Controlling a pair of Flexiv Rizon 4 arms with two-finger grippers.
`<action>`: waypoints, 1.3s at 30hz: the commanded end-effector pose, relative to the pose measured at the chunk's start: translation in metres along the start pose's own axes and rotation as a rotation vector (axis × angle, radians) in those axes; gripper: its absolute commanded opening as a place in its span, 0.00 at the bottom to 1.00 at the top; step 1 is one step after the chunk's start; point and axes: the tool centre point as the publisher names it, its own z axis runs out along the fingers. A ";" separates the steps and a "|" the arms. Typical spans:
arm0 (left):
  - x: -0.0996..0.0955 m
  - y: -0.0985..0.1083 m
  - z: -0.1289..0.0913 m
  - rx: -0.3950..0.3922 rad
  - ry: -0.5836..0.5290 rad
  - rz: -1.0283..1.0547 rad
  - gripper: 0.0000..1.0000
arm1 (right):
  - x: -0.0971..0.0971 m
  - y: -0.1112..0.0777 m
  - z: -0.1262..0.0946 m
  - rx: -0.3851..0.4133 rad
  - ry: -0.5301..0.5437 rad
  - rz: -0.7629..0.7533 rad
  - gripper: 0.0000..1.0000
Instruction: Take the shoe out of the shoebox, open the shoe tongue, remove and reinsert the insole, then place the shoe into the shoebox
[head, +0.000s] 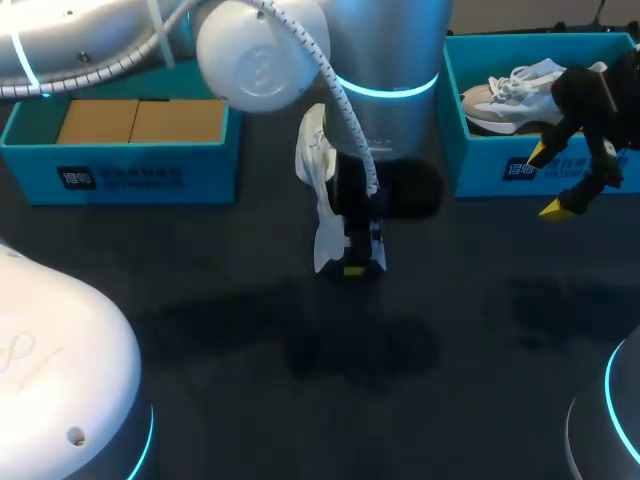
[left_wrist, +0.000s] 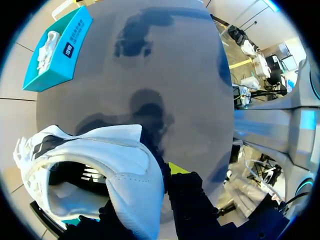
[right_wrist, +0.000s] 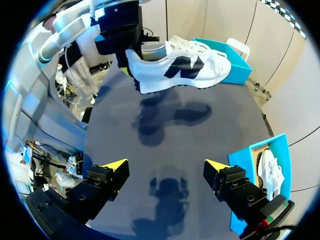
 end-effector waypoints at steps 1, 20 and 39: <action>0.000 0.001 -0.001 0.001 -0.001 0.000 0.00 | -0.002 0.000 0.001 0.002 0.003 0.000 1.00; 0.000 0.001 -0.001 0.001 -0.001 0.000 0.00 | -0.002 0.000 0.001 0.002 0.003 0.000 1.00; -0.007 0.012 -0.016 0.007 -0.012 0.005 0.00 | -0.002 0.000 0.001 0.002 0.003 0.000 1.00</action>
